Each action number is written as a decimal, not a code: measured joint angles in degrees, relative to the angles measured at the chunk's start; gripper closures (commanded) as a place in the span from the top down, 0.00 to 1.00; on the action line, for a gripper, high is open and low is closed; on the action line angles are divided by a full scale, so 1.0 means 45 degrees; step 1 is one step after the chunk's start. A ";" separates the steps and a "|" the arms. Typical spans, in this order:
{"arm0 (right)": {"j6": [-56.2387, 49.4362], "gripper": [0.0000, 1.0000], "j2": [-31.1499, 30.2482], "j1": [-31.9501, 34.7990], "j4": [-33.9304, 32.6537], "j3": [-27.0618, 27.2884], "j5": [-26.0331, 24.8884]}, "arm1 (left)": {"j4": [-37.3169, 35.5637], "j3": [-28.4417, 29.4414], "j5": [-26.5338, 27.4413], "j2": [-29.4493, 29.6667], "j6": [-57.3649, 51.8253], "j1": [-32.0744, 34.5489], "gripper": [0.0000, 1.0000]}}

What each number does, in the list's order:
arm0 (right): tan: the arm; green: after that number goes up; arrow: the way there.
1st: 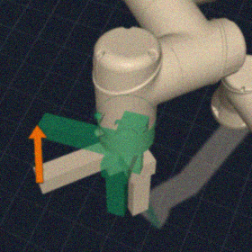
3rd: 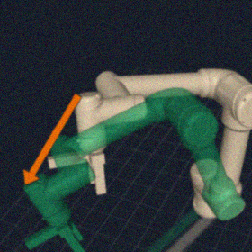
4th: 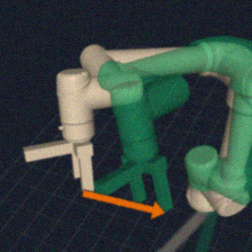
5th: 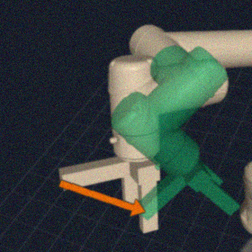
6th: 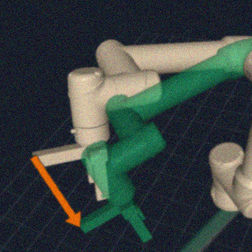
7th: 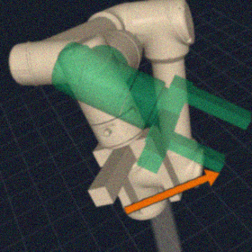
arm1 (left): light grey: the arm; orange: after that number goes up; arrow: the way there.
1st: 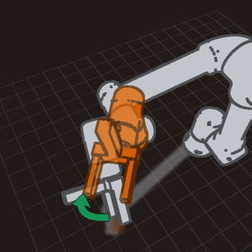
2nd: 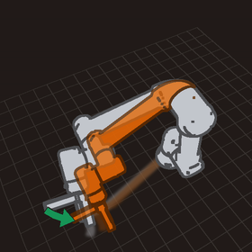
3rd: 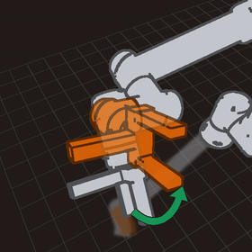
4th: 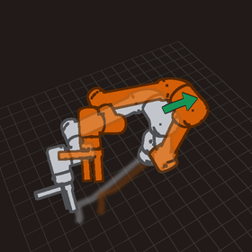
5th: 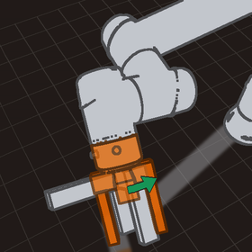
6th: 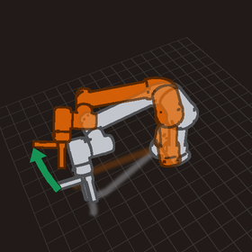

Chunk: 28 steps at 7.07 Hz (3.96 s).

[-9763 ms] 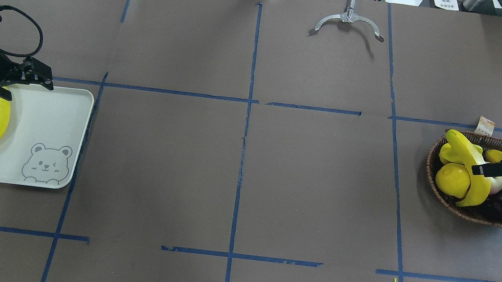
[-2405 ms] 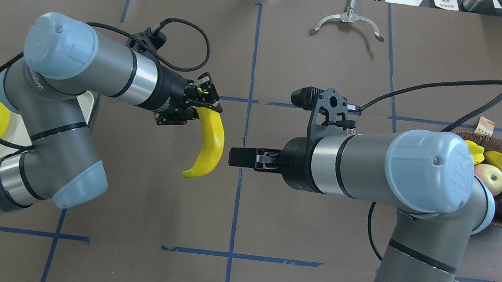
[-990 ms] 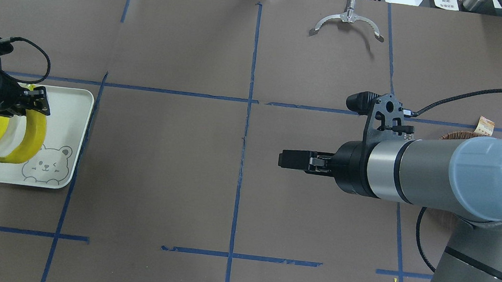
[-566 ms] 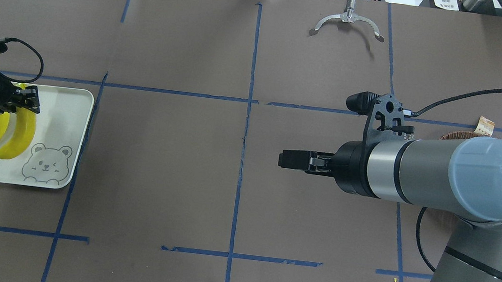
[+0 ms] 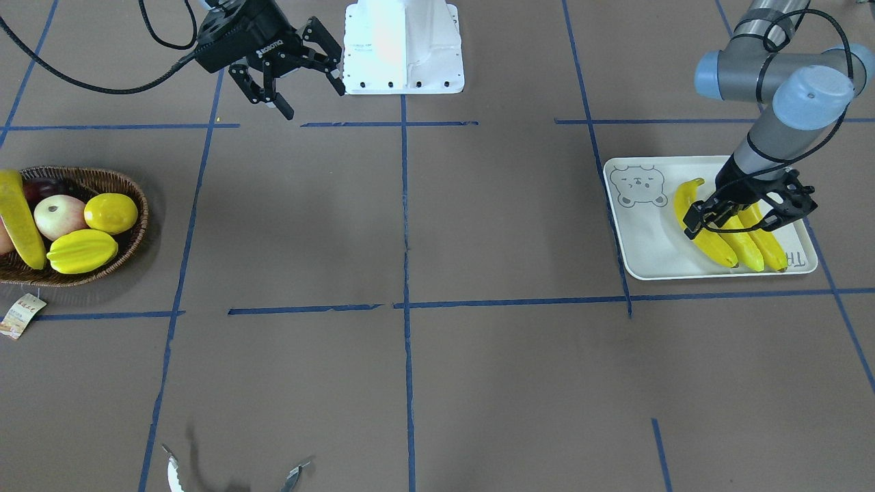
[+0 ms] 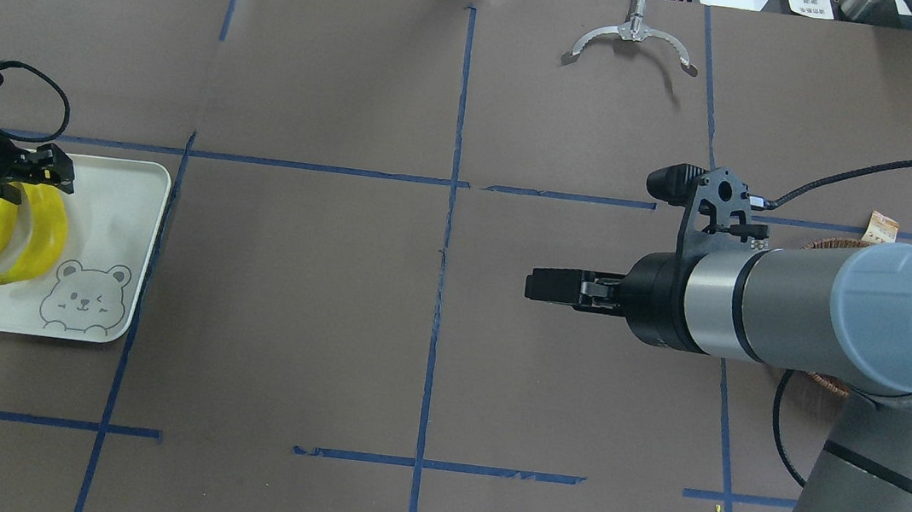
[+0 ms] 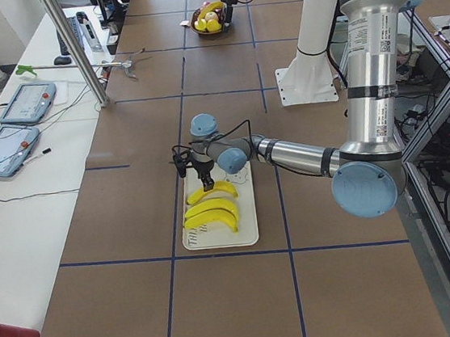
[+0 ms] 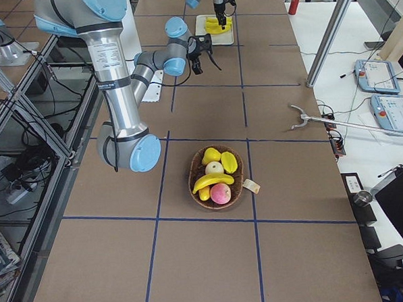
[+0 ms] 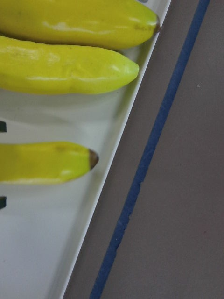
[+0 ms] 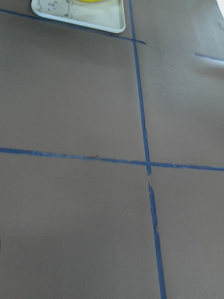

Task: Transfer all bananas from basket to plate

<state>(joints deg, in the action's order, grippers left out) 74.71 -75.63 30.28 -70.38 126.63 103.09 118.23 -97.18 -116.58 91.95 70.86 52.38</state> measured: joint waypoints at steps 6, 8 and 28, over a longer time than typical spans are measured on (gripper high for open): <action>-0.7323 1.00 -0.4534 0.5618 -0.0490 -0.0530 0.4231 | -0.0183 -0.1889 -0.2865 0.0226 -0.0300 0.1379 0.99; -1.0955 1.00 -0.5022 0.7595 -0.0471 -0.1733 0.5756 | -0.0198 -0.2015 -0.2837 0.0377 -0.0258 0.1377 1.00; -1.3944 0.01 -0.4971 1.0011 -0.1548 -0.2540 0.7933 | -0.0186 -0.2054 -0.2822 0.1275 -0.0264 0.1232 1.00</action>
<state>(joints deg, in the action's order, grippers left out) 11.96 -98.00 75.32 -77.35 115.20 138.79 117.40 -106.42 -129.28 97.69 69.67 57.92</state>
